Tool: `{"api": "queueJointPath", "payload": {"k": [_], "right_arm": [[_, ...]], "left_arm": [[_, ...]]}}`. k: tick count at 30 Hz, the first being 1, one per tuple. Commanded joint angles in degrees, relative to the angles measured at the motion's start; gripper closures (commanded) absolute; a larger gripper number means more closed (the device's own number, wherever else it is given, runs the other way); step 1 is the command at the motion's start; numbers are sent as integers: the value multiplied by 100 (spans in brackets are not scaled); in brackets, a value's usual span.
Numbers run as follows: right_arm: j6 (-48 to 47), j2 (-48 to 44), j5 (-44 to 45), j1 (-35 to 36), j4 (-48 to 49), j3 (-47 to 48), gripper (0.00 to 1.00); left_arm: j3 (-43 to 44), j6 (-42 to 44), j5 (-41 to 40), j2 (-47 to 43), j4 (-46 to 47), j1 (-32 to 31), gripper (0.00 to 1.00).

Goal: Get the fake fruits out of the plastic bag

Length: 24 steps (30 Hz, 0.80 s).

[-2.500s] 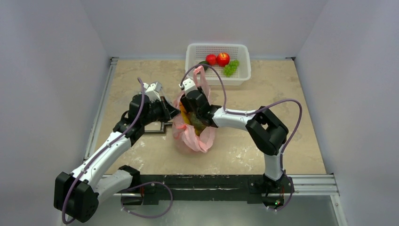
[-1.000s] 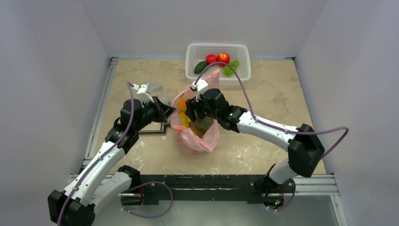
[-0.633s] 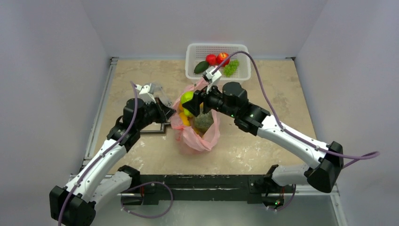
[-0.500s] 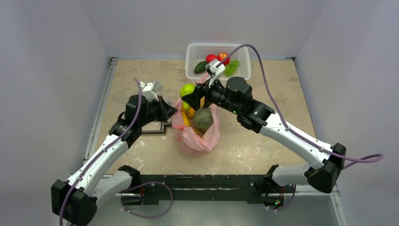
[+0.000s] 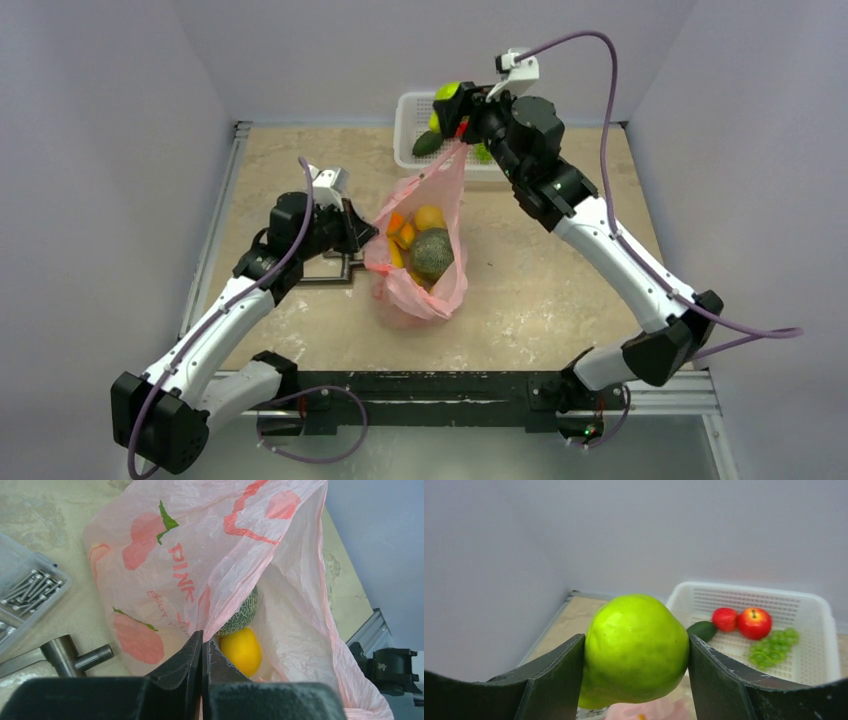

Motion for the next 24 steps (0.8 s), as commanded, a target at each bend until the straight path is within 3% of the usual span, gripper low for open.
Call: {"api": "queueJointPath", "payload": {"k": [1,9,17,24], "right_arm": [[351,496,297,-814,248,422,100],[717,2013,-184,-1965,187,1014,100],[262,4121,-733,-2063,-252,2307,100],[341,5001,-740,-2064,-649,2993,99]], "left_arm": [[-81,448,-347,-377,264,47,100],[-6,873,-901,-505,-124,64,100],[-67,985,-867,-587,-37,64,100],[-86,1034,-543,-512,76,68,100]]}}
